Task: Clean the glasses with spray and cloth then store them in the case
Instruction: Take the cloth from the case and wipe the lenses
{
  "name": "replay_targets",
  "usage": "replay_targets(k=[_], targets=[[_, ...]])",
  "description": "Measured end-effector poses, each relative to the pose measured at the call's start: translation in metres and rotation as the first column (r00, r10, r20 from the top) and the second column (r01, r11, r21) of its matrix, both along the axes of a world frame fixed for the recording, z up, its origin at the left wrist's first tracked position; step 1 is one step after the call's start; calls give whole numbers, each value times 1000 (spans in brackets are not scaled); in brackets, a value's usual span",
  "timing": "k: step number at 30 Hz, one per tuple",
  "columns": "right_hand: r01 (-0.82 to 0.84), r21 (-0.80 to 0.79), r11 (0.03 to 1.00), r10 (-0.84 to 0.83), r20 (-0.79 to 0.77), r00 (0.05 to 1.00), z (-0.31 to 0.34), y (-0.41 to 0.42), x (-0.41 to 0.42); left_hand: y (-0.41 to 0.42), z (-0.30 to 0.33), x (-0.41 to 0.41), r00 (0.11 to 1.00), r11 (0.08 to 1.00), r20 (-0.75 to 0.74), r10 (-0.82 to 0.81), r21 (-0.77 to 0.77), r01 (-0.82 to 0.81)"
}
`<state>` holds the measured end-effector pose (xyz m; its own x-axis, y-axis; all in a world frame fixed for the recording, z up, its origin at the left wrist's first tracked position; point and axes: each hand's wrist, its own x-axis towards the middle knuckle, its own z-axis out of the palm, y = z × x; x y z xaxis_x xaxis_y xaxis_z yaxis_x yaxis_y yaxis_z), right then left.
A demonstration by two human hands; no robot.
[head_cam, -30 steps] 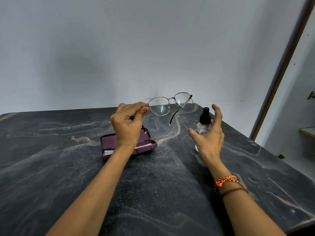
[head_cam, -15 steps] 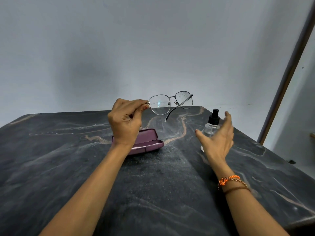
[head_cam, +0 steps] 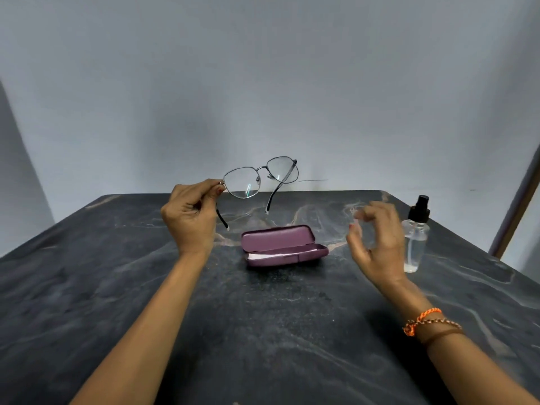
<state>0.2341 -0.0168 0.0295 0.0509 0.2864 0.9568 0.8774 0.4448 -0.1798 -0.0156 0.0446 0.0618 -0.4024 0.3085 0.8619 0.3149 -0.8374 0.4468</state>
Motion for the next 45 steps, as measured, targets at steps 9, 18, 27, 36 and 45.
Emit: replay_targets(k=[9,18,27,36,45], targets=[[60,-740,670,-117,-26,993,3,45,-32,6,-17,-8,1000,995,16,5,-101,-3],[228,-854,468,-238,126,963,5,50,-42,3,-21,-17,1000,992,-4,11,-129,-11],[205,-906,371,-225,126,966,5,48,-43,-1,-18,-11,1000,995,-19,-11,-98,9],[170,-858,484,-151,110,982,5,49,-43,-2,-19,-11,997,995,-71,4,-101,-12],[-357,-713,603,68,-400,914,4,47,-44,-3,-16,-15,999,997,-46,29,-71,-32]])
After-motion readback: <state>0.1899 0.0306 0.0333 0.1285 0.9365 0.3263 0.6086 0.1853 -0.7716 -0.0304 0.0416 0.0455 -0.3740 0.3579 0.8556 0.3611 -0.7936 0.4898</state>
